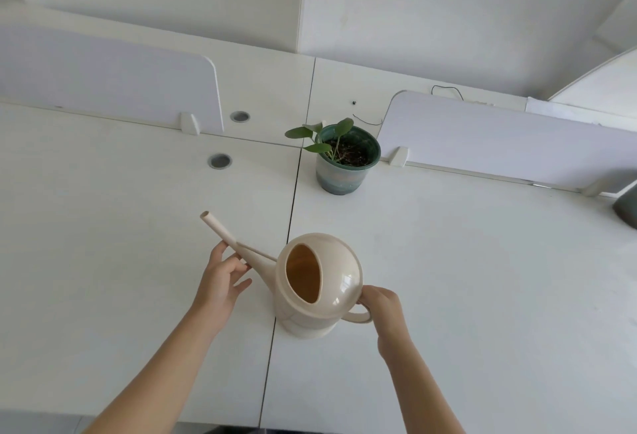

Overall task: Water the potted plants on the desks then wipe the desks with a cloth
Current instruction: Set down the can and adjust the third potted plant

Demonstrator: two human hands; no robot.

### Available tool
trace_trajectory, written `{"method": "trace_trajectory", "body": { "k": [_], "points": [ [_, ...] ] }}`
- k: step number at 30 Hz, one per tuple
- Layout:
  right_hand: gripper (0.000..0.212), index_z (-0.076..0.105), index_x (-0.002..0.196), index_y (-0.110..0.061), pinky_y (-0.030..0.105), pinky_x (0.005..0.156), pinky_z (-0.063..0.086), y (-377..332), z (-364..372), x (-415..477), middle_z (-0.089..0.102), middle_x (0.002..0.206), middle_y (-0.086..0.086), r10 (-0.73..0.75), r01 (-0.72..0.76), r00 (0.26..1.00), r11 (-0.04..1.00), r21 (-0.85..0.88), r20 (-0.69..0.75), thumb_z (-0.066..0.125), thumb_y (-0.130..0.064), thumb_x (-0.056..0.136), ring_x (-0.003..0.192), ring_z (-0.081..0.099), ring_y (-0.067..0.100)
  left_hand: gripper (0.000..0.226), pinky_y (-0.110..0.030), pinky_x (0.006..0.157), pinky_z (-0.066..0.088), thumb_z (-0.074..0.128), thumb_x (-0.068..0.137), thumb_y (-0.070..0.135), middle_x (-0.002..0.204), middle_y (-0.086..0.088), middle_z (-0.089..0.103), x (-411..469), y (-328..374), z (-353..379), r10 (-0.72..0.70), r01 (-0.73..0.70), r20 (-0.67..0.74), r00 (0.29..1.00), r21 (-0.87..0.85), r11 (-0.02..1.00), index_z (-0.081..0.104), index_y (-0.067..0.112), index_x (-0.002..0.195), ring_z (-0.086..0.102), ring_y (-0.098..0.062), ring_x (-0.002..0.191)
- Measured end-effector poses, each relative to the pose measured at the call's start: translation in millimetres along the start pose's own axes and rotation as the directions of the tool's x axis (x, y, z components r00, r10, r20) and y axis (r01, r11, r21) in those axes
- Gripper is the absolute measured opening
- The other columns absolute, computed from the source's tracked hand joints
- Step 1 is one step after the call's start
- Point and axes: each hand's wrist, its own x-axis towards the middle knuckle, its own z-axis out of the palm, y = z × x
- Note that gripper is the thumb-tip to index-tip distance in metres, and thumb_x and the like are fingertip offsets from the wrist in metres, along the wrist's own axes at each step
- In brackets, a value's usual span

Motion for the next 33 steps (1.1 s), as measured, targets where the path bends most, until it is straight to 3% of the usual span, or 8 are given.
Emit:
{"method": "trace_trajectory", "body": {
  "k": [3,6,9,15,19,22,28,33],
  "points": [
    [0.020,0.041,0.058,-0.006,0.024,0.060,0.032,0.1,4.2,0.0,0.045,0.049,-0.004,0.015,-0.015,1.000,1.000,-0.002,0.005,0.048,-0.003,0.077,0.056,0.045,0.010,0.057,-0.040,0.096,0.034,0.032,0.085,-0.006,0.101,0.005,0.062,-2.8,-1.8,-5.6,-0.001,0.000,-0.023,1.000,-0.013,1.000,0.039,0.024,0.133,0.054,-0.025,0.109],
    [0.010,0.043,0.062,-0.006,0.024,0.061,0.033,-0.3,8.2,-2.5,0.045,0.064,0.005,0.019,-0.019,1.000,1.000,-0.015,0.021,0.045,-0.016,0.061,0.059,0.046,0.011,0.056,-0.040,0.096,0.033,0.033,0.085,-0.005,0.102,0.006,0.062,-3.2,-2.7,-8.4,-0.008,0.007,-0.037,0.999,-0.009,1.000,0.040,0.025,0.132,0.053,-0.024,0.109],
    [0.013,0.042,0.061,-0.007,0.024,0.062,0.033,2.3,7.2,2.2,0.043,0.065,0.005,0.019,-0.019,0.999,1.000,-0.014,0.029,0.046,-0.008,0.073,0.060,0.047,0.012,0.052,-0.042,0.099,0.032,0.034,0.087,-0.003,0.102,0.006,0.062,-3.7,-2.6,-8.4,0.001,-0.001,-0.030,1.000,0.010,1.000,0.041,0.027,0.129,0.053,-0.023,0.110],
    [0.010,0.050,0.071,-0.006,0.019,0.059,0.035,-0.2,-3.4,14.7,0.050,0.067,0.001,-0.018,0.017,1.000,1.000,0.026,0.005,0.047,-0.004,0.081,0.052,0.054,0.003,0.042,-0.037,0.088,0.039,0.050,0.086,0.017,0.107,0.000,0.051,-13.0,4.3,-6.3,0.050,-0.022,-0.092,0.995,0.280,0.960,0.044,0.019,0.128,0.049,-0.024,0.105],
    [0.032,0.055,0.116,-0.005,0.027,0.086,0.034,-17.9,-18.8,34.1,0.054,0.114,0.008,-0.109,0.124,0.984,0.987,0.098,-0.140,0.046,0.000,0.086,0.107,0.051,0.018,0.050,-0.027,0.087,0.031,0.046,0.092,0.011,0.124,0.009,0.039,-33.8,17.4,4.0,0.286,-0.217,-0.066,0.956,0.497,0.840,0.031,0.017,0.139,0.043,-0.012,0.107],
    [0.037,0.051,0.124,-0.006,0.029,0.089,0.033,-39.8,-22.8,56.8,0.051,0.119,0.004,-0.151,0.170,0.976,0.979,0.112,-0.158,0.047,-0.002,0.087,0.113,0.046,0.019,0.059,-0.024,0.089,0.028,0.045,0.093,0.012,0.131,0.010,0.038,-26.5,33.5,21.7,0.321,-0.258,-0.039,0.946,0.505,0.824,0.021,0.018,0.146,0.042,-0.008,0.109],
    [0.041,0.048,0.128,-0.010,0.032,0.095,0.035,-83.9,-16.3,113.1,0.049,0.133,0.012,-0.167,0.189,0.971,0.974,0.122,-0.171,0.047,-0.007,0.087,0.124,0.044,0.024,0.039,-0.037,0.101,0.039,0.035,0.096,0.029,0.135,-0.005,0.049,55.0,61.4,69.9,0.169,-0.191,0.090,0.981,0.525,0.830,0.047,0.015,0.131,0.049,-0.020,0.118],
    [0.044,0.043,0.133,-0.012,0.034,0.100,0.035,-107.5,-10.7,157.1,0.045,0.139,0.009,-0.168,0.194,0.969,0.971,0.139,-0.181,0.046,-0.011,0.089,0.127,0.042,0.025,0.057,-0.041,0.096,0.037,0.021,0.097,0.046,0.131,-0.010,0.052,127.0,59.5,103.4,-0.105,0.092,0.043,0.994,0.238,0.967,0.051,0.007,0.128,0.049,-0.028,0.119]
  ]
}}
